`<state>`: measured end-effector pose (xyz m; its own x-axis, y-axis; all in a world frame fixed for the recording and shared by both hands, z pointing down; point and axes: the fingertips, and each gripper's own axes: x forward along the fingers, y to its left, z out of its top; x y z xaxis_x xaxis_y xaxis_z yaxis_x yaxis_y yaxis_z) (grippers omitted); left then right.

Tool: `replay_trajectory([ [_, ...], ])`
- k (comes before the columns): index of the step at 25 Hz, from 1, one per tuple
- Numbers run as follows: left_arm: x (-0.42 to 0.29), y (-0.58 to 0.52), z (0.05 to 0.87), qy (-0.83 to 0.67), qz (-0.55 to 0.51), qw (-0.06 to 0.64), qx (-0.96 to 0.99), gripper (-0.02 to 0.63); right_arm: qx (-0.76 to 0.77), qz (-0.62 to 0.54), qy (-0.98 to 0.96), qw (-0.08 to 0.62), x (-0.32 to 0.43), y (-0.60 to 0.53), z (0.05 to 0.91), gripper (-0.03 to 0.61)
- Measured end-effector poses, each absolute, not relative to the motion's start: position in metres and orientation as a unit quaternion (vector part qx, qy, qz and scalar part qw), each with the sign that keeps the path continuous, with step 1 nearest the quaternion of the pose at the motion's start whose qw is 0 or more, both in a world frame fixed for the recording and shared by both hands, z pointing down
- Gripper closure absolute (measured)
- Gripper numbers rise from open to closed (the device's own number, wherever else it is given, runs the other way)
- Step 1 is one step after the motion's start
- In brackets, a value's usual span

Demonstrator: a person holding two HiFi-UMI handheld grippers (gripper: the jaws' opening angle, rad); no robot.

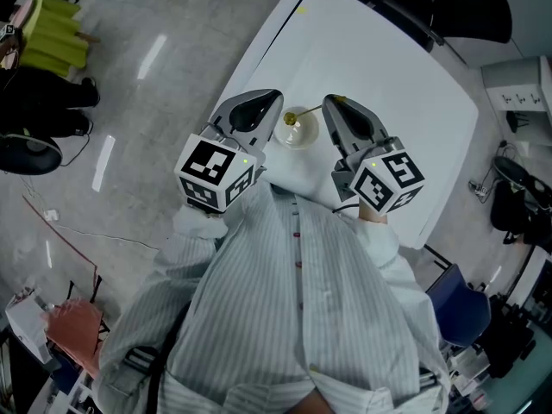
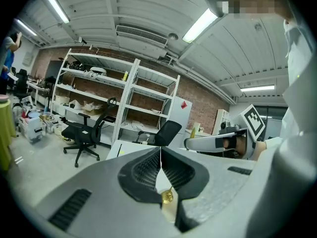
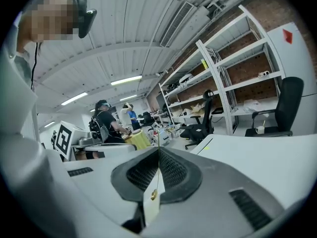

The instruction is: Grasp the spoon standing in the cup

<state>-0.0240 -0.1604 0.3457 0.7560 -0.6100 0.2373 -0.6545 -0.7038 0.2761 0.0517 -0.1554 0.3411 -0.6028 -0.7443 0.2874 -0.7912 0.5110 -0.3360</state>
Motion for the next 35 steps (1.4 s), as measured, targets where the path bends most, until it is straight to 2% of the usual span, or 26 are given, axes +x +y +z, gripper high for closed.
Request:
replay_trajectory([
  [18, -0.028, -0.140, 0.312, -0.351, 0.025, 0.150, 0.924, 0.603, 0.456, 0.143, -0.878, 0.005, 0.059, -0.140, 0.273, 0.567],
  [35, -0.023, -0.135, 0.304, -0.340, 0.020, 0.144, 0.929, 0.603, 0.492, 0.132, -0.861, -0.003, 0.090, -0.128, 0.258, 0.568],
])
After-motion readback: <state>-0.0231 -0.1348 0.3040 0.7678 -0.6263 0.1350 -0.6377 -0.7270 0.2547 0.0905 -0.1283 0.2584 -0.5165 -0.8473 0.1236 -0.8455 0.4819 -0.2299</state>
